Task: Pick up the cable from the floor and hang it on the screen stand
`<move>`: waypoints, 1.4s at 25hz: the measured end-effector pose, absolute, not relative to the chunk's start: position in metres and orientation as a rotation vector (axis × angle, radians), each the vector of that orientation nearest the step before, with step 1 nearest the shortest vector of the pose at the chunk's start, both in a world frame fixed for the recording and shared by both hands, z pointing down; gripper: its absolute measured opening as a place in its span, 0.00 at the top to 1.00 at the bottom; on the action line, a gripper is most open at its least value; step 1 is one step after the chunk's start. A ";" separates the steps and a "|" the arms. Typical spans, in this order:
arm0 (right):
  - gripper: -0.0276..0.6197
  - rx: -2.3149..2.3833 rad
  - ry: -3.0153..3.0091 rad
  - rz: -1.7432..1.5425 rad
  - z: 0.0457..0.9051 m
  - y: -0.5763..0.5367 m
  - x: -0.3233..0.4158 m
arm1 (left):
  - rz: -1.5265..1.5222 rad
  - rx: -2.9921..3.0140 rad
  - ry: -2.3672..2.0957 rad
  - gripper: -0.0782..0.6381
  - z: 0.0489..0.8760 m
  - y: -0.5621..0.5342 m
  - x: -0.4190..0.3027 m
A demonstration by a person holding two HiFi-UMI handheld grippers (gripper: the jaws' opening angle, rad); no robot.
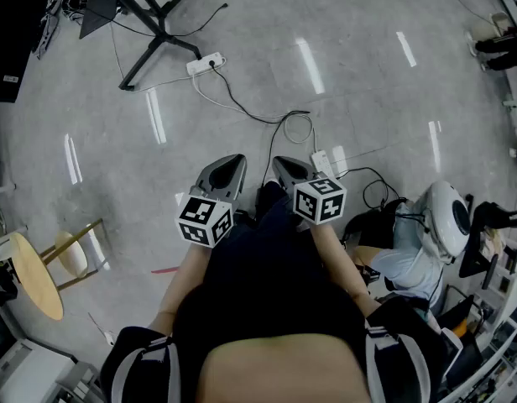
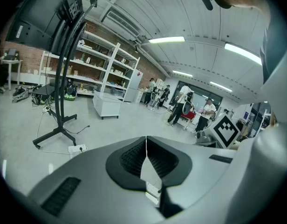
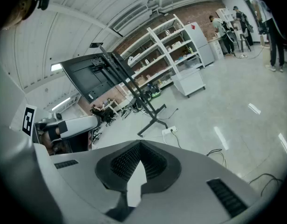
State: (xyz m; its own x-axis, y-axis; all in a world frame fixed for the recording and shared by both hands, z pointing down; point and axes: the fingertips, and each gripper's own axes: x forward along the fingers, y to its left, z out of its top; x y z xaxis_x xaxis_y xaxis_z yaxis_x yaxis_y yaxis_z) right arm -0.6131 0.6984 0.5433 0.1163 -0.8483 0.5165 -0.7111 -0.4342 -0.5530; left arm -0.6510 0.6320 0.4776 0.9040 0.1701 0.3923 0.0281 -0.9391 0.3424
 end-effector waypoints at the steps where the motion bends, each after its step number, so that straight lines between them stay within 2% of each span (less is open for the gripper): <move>1: 0.92 -2.226 1.563 -1.214 0.541 0.696 -0.622 | 0.604 2.737 0.156 0.88 0.476 0.630 -0.662; 13: 0.92 -2.443 1.611 -1.053 0.511 0.636 -0.708 | 0.536 2.770 0.272 0.87 0.463 0.583 -0.759; 22: 0.92 -2.449 1.359 -0.889 0.486 0.635 -0.717 | 0.514 2.771 0.294 0.88 0.466 0.554 -0.808; 29: 0.92 -2.545 1.445 -0.933 0.501 0.624 -0.719 | 0.525 2.753 0.296 0.87 0.475 0.547 -0.805; 35: 0.92 -2.484 1.508 -0.942 0.501 0.589 -0.686 | 0.521 2.762 0.264 0.88 0.475 0.525 -0.766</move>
State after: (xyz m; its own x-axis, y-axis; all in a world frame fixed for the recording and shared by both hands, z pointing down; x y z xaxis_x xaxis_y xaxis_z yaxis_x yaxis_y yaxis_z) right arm -0.6858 0.5888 0.5014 0.3236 -0.8280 0.4580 -0.7747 -0.5097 -0.3742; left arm -0.7656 0.5249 0.4754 0.9166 0.2363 0.3225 0.1209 -0.9327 0.3398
